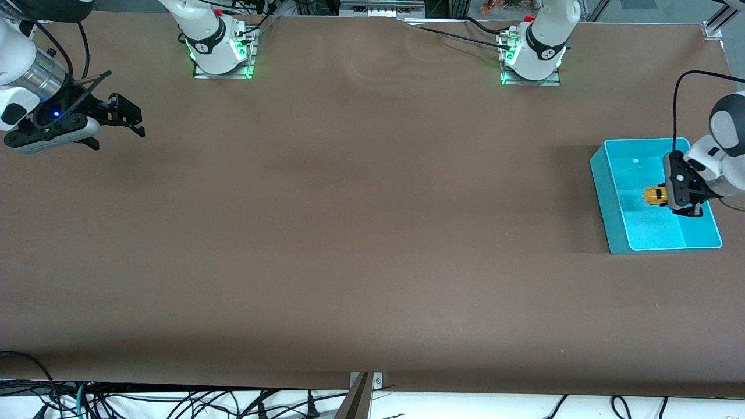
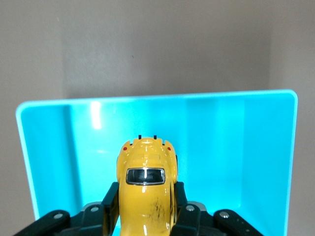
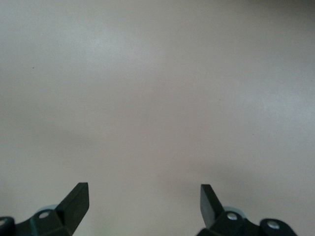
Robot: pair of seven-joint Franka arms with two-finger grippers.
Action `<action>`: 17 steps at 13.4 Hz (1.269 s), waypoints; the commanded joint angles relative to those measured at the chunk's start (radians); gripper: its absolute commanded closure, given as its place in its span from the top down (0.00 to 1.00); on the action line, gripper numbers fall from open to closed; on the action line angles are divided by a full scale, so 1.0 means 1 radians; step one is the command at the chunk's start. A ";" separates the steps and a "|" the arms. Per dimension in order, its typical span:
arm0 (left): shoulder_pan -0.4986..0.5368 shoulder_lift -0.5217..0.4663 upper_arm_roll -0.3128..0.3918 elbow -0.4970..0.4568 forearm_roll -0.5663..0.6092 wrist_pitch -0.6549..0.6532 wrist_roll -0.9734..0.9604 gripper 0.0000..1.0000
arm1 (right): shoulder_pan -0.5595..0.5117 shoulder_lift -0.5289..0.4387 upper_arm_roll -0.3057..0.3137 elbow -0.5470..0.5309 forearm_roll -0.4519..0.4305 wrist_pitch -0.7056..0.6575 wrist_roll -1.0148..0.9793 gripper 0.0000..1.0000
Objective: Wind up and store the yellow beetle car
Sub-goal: 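Carry the car into the cyan tray and open the left gripper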
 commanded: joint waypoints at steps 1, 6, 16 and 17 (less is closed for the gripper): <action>0.016 0.041 0.032 -0.008 -0.007 0.040 0.026 0.18 | 0.004 0.003 -0.003 0.005 -0.014 -0.012 0.010 1.00; 0.039 0.139 0.040 -0.071 -0.024 0.241 0.024 0.19 | 0.002 0.004 -0.003 0.007 -0.014 -0.015 0.010 1.00; 0.026 0.287 0.037 -0.078 -0.073 0.414 0.023 0.26 | 0.002 0.008 -0.003 0.008 -0.014 -0.013 0.010 1.00; 0.028 0.293 0.036 -0.078 -0.073 0.417 0.023 0.28 | 0.002 0.009 -0.003 0.010 -0.014 -0.012 0.010 1.00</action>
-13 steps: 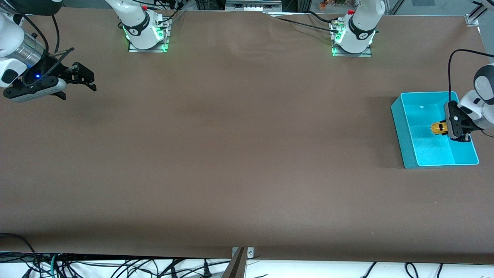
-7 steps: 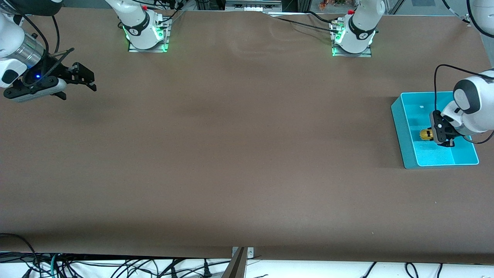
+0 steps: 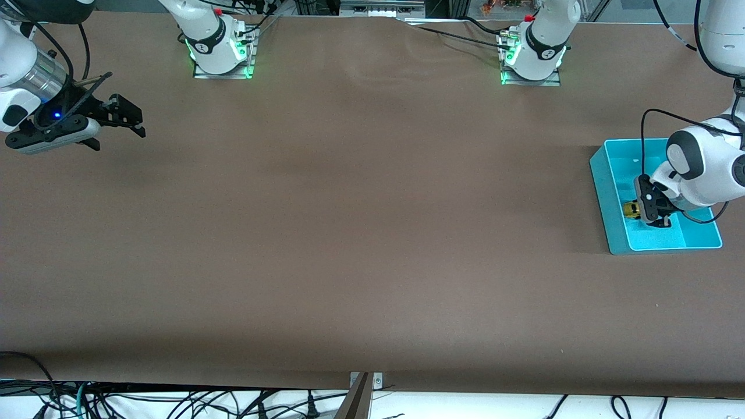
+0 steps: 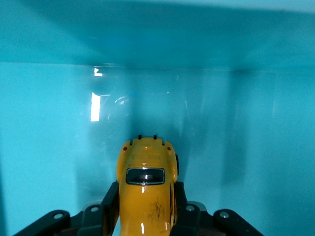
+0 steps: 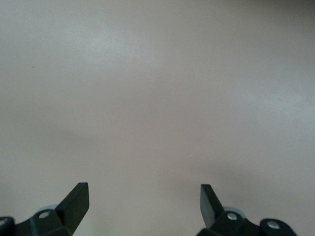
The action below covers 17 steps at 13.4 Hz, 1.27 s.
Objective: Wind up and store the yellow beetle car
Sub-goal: 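Carry the car into the cyan tray and open the left gripper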
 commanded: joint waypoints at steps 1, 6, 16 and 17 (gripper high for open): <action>-0.006 0.040 0.000 -0.002 -0.045 0.043 0.018 0.30 | 0.004 0.005 -0.003 0.010 -0.015 -0.011 0.010 1.00; -0.008 0.028 -0.001 0.006 -0.065 0.042 0.023 1.00 | 0.004 0.005 -0.003 0.012 -0.027 -0.013 0.010 1.00; -0.040 -0.214 -0.035 0.066 -0.166 -0.225 -0.057 1.00 | 0.004 0.007 -0.001 0.018 -0.066 -0.011 0.010 1.00; -0.043 -0.252 -0.050 0.070 -0.171 -0.274 -0.122 1.00 | 0.004 0.007 -0.001 0.018 -0.066 -0.013 0.011 1.00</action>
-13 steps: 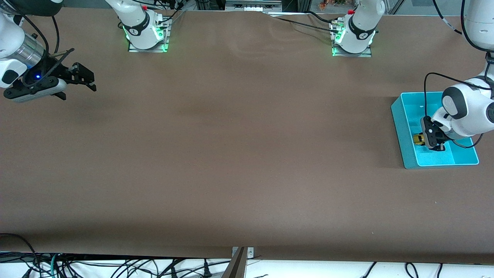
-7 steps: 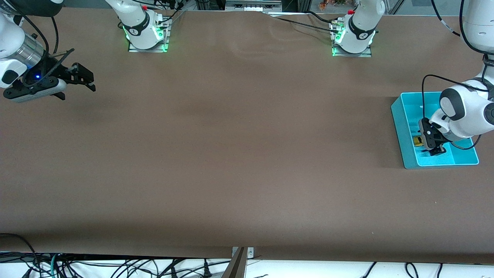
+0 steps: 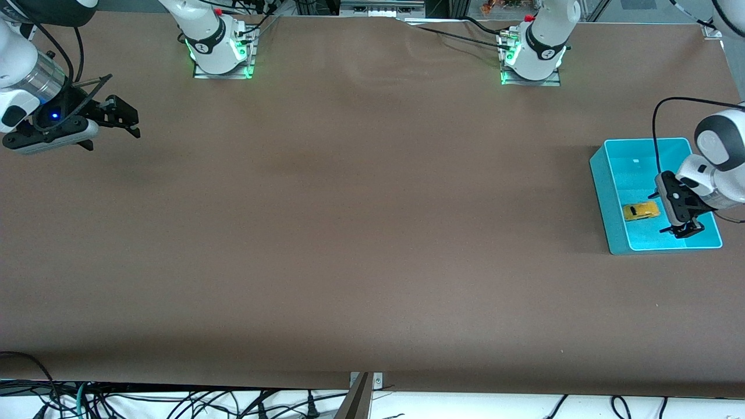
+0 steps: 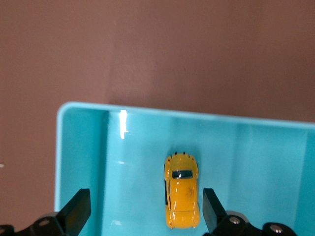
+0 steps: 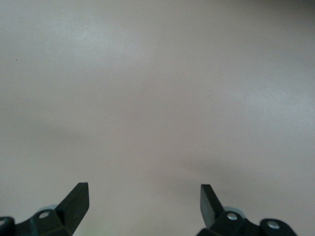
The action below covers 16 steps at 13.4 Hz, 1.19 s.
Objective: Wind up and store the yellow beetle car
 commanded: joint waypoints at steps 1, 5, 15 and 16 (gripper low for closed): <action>-0.009 -0.092 -0.036 0.010 -0.032 -0.133 -0.156 1.00 | 0.004 0.005 -0.001 0.019 -0.013 -0.013 0.011 1.00; -0.069 -0.178 -0.073 0.071 -0.067 -0.303 -0.455 1.00 | 0.004 0.004 -0.001 0.019 -0.013 -0.017 0.011 1.00; -0.223 -0.241 -0.159 0.294 -0.050 -0.656 -1.490 1.00 | 0.004 0.002 0.001 0.019 -0.012 -0.025 0.013 1.00; -0.226 -0.247 -0.165 0.294 -0.050 -0.659 -1.571 1.00 | 0.004 0.002 0.005 0.019 -0.013 -0.025 0.013 1.00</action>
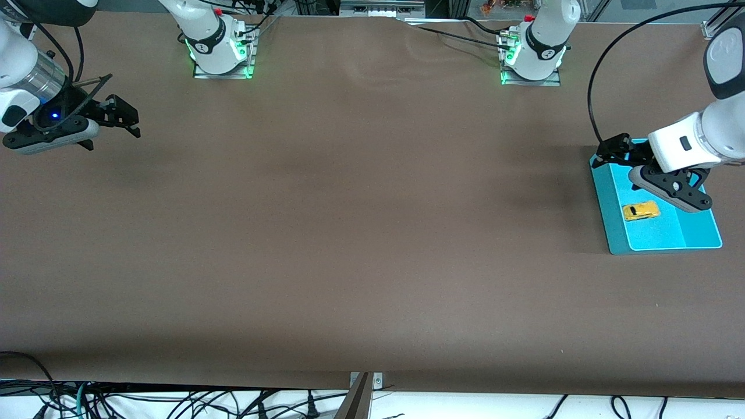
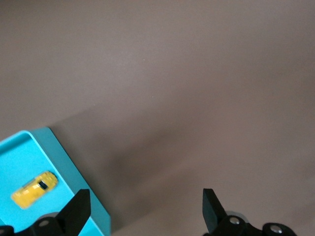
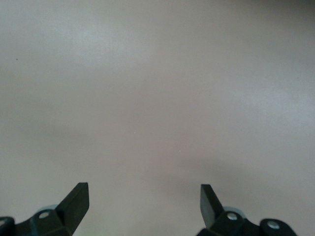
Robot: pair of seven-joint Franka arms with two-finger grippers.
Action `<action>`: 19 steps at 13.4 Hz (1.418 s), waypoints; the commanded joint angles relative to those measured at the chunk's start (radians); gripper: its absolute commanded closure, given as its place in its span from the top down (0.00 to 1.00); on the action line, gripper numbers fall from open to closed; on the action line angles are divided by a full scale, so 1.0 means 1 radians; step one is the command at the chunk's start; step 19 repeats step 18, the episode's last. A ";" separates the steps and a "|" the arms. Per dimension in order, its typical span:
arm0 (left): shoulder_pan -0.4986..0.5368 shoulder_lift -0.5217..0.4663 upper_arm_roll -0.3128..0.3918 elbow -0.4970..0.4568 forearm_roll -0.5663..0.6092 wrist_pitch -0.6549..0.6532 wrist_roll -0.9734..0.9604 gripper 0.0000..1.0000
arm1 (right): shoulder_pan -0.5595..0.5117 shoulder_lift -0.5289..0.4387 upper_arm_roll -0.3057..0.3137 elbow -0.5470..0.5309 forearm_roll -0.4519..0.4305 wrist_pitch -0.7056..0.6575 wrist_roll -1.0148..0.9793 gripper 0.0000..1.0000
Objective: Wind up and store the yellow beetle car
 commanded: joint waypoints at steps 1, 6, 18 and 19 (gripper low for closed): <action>-0.007 -0.019 -0.006 0.010 -0.002 -0.046 -0.218 1.00 | 0.003 0.002 0.004 0.018 -0.013 -0.022 0.011 1.00; -0.059 -0.026 0.067 0.059 0.000 -0.054 -0.385 1.00 | 0.005 0.002 0.008 0.018 -0.013 -0.022 0.010 1.00; -0.112 -0.034 0.117 0.058 0.101 -0.076 -0.377 1.00 | 0.003 0.002 0.014 0.018 -0.012 -0.022 0.011 1.00; -0.112 -0.034 0.117 0.058 0.101 -0.076 -0.377 1.00 | 0.003 0.002 0.014 0.018 -0.012 -0.022 0.011 1.00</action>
